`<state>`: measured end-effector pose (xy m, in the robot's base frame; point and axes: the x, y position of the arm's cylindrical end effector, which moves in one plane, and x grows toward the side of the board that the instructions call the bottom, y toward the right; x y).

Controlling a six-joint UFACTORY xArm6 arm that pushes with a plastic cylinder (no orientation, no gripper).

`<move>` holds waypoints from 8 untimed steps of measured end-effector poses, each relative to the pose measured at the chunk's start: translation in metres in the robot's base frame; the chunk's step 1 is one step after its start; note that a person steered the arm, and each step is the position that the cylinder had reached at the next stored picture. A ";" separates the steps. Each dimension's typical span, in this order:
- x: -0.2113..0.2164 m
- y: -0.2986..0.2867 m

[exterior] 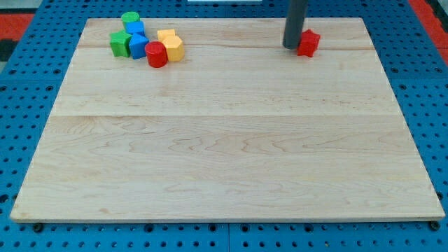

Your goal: Place the yellow hexagon parallel to the left of the red star

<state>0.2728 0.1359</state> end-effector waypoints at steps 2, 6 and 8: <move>0.024 -0.119; 0.059 -0.284; 0.028 -0.261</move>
<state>0.3011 -0.1251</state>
